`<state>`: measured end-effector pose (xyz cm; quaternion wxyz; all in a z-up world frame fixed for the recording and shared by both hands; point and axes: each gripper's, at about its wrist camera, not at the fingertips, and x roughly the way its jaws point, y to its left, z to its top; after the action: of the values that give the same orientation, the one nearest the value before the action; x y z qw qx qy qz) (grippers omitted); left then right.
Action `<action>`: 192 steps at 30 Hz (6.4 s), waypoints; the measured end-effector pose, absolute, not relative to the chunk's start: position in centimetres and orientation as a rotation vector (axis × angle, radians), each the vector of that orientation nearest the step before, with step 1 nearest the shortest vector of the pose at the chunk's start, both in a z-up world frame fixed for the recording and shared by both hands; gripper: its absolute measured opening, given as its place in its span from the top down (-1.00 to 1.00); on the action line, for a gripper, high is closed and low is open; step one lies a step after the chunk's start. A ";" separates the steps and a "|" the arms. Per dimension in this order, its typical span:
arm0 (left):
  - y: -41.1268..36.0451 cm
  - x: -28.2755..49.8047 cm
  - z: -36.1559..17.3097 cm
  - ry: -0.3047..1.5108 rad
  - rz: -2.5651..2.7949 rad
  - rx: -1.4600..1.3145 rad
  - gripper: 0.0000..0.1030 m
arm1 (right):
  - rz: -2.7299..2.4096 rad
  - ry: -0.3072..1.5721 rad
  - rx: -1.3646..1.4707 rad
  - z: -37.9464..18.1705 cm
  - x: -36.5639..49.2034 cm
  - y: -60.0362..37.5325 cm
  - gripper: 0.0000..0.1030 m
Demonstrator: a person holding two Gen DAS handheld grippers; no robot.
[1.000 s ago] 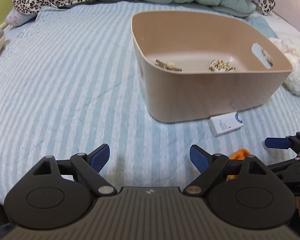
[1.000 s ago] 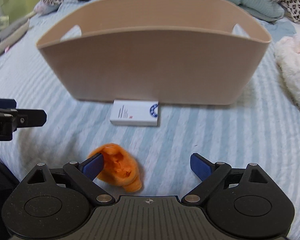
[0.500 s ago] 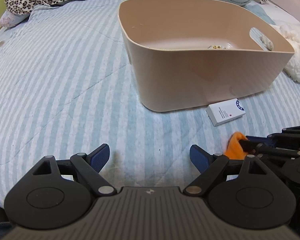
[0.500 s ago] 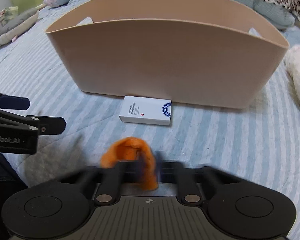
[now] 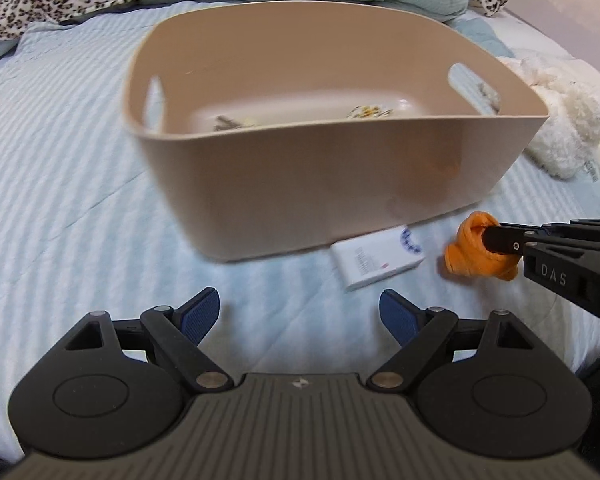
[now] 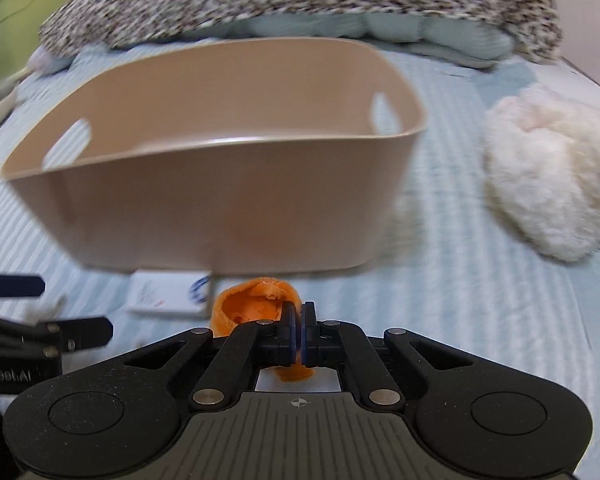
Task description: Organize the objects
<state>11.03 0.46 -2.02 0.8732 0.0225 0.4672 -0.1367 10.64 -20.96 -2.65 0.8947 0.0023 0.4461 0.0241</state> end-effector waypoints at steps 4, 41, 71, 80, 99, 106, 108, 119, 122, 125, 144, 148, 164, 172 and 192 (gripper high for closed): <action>-1.6 11.7 -2.6 0.949 -0.301 0.044 -0.70 | 0.021 0.940 0.057 -3.6 10.9 -22.5 0.96; -2.2 10.4 -2.6 0.940 -0.271 0.068 -0.25 | 0.126 0.900 0.140 -2.0 8.5 -22.0 0.95; 0.1 14.0 10.1 0.690 -0.216 0.087 -0.25 | 0.138 0.574 0.139 9.1 13.2 -21.1 0.95; -0.9 19.1 5.8 0.857 -0.132 0.114 -0.25 | 0.098 0.673 0.075 5.5 17.3 -19.8 0.95; -0.2 18.1 4.9 0.952 -0.169 0.146 -0.57 | 0.125 0.756 0.073 5.7 16.0 -20.8 -0.39; 0.7 15.7 6.6 0.948 -0.178 0.122 -0.57 | 0.137 0.752 0.064 7.2 13.4 -21.1 -0.46; 1.0 14.8 7.1 0.936 -0.168 0.128 -0.57 | 0.140 0.758 0.067 7.5 12.6 -21.2 -0.46; 2.8 10.0 9.0 0.928 -0.162 0.107 -0.57 | 0.153 0.777 0.073 8.7 8.3 -20.8 -0.50; 3.2 8.8 9.1 0.925 -0.160 0.105 -0.57 | 0.159 0.782 0.067 9.1 7.2 -20.7 -0.50; 3.3 7.6 9.4 0.915 -0.162 0.115 -0.56 | 0.158 0.776 0.056 9.5 6.0 -20.6 -0.50; 4.1 1.7 10.8 0.883 -0.178 0.053 -0.49 | 0.182 0.792 0.049 10.9 0.7 -19.9 -0.58; 3.9 0.5 11.1 0.866 -0.173 0.066 -0.49 | 0.179 0.799 0.044 11.0 -0.2 -20.0 -0.58; 2.8 -2.8 11.5 0.823 -0.184 0.082 -0.48 | 0.170 0.804 0.059 11.3 -2.2 -21.1 -0.64; 2.8 -3.3 11.9 0.803 -0.186 0.081 -0.48 | 0.193 0.802 0.064 11.6 -2.9 -21.2 -0.66; 3.3 -3.6 12.3 0.791 -0.183 0.066 -0.48 | 0.212 0.807 0.063 11.7 -3.5 -20.5 -0.68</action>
<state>-3.58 3.33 12.34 0.9182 0.0319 0.3847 -0.0891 -3.53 -20.47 11.70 0.9138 0.0306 0.3917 0.1029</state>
